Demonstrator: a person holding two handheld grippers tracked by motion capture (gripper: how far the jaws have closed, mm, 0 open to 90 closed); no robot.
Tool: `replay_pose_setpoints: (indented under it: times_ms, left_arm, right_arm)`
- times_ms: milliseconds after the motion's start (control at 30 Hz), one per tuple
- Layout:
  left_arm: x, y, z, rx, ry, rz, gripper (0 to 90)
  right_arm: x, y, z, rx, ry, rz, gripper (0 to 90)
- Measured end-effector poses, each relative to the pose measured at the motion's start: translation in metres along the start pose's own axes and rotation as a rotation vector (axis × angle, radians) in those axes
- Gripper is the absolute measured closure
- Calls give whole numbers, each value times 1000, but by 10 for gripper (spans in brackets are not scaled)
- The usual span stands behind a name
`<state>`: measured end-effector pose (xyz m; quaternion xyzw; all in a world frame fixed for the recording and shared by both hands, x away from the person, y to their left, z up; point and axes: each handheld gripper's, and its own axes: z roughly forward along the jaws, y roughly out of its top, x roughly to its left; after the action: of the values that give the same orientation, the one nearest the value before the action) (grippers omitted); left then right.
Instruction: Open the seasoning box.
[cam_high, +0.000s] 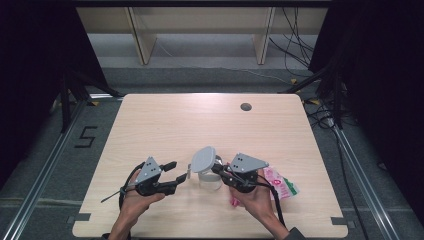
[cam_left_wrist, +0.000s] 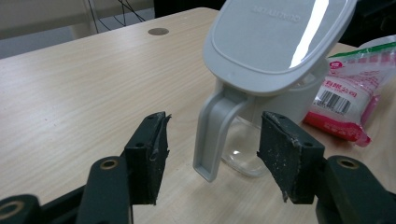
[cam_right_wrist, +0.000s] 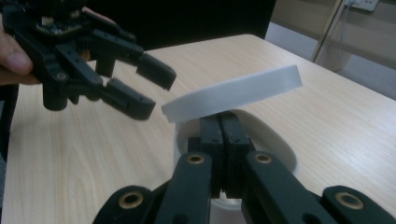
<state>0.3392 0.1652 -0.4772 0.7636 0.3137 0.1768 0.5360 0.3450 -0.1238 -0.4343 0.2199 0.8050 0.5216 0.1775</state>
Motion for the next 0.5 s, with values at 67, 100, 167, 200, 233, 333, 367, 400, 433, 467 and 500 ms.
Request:
replay_pose_setpoints:
  times_ms: [67, 100, 167, 200, 233, 333, 367, 400, 433, 467, 500]
  left_arm:
    - [-2, -3, 0, 13, 7, 7, 381]
    - [-2, -4, 0, 29, 14, 11, 353]
    - [-3, -6, 0, 31, 22, -1, 345]
    - [-4, -7, 0, 29, 24, -2, 342]
    - [-3, -8, 0, 29, 18, -3, 341]
    - [-5, -11, 0, 36, 21, -8, 334]
    - [-6, -13, 0, 35, 17, -11, 334]
    - [-5, -13, 0, 49, 22, 6, 333]
    - [-5, -15, -1, 50, 32, -11, 328]
    - [-5, -15, -1, 50, 32, -11, 325]
    - [-5, -16, -2, 37, 29, -24, 324]
  right_arm:
    - [1, 3, 4, -21, 2, -15, 900]
    - [1, 4, 5, -19, -2, -14, 900]
    - [3, 7, 8, -10, 19, -22, 900]
    - [5, 8, 11, -24, 15, -25, 900]
    - [7, 9, 12, -16, 24, -29, 900]
    - [13, 13, 18, -26, 19, -18, 900]
    - [13, 15, 20, -19, 39, -42, 900]
    - [17, 16, 21, -20, 31, -21, 900]
    - [19, 19, 25, -32, 41, -58, 900]
    - [19, 19, 25, -31, 46, -57, 900]
    - [20, 20, 26, -32, 48, -57, 900]
